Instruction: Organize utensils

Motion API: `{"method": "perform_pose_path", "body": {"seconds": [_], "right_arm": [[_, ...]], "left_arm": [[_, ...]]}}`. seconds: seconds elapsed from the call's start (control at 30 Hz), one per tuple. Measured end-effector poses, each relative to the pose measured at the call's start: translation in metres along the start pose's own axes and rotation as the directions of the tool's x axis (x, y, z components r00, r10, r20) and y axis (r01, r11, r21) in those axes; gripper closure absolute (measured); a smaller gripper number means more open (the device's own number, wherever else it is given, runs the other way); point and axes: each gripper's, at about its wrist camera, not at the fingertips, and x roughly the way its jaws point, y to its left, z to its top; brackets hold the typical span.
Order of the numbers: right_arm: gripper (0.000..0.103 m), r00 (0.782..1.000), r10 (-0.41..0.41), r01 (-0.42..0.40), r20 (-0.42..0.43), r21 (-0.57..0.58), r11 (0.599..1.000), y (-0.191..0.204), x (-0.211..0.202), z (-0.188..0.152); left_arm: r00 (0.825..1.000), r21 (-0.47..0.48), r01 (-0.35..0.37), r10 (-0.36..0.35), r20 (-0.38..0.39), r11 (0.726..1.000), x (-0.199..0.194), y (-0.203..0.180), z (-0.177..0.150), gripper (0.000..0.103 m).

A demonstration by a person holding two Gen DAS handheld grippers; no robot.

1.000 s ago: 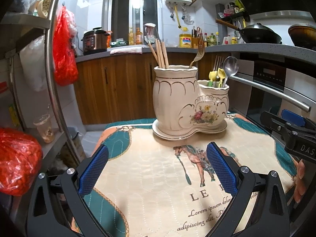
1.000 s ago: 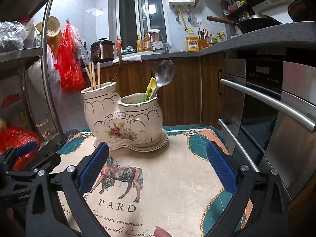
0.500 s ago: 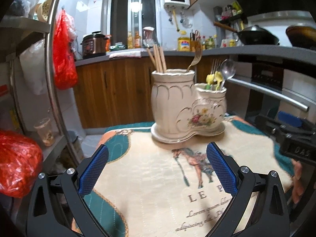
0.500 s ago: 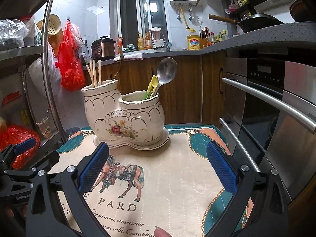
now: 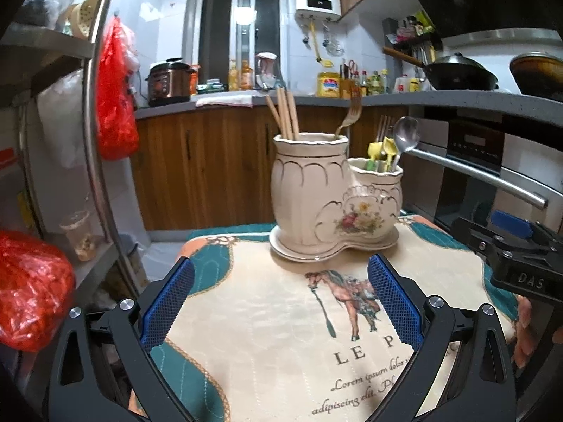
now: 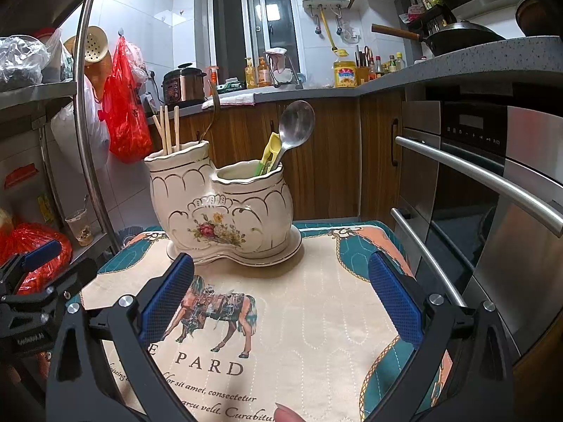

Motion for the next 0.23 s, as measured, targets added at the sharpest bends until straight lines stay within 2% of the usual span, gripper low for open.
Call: {"method": "perform_pose_path", "body": {"seconds": [0.1, 0.23], "right_arm": [[0.005, 1.000, 0.002, -0.002, -0.002, -0.002, 1.000, 0.0003, 0.0000, -0.0005], [0.005, 1.000, 0.006, -0.006, -0.004, -0.005, 1.000, 0.0008, -0.0002, -0.0013]], "left_arm": [[0.999, 0.009, -0.028, 0.027, 0.016, 1.000, -0.0027, -0.0010, -0.0003, 0.005], [1.000, -0.001, -0.026, 0.026, -0.008, 1.000, -0.0001, -0.0003, -0.0015, 0.005]]}}
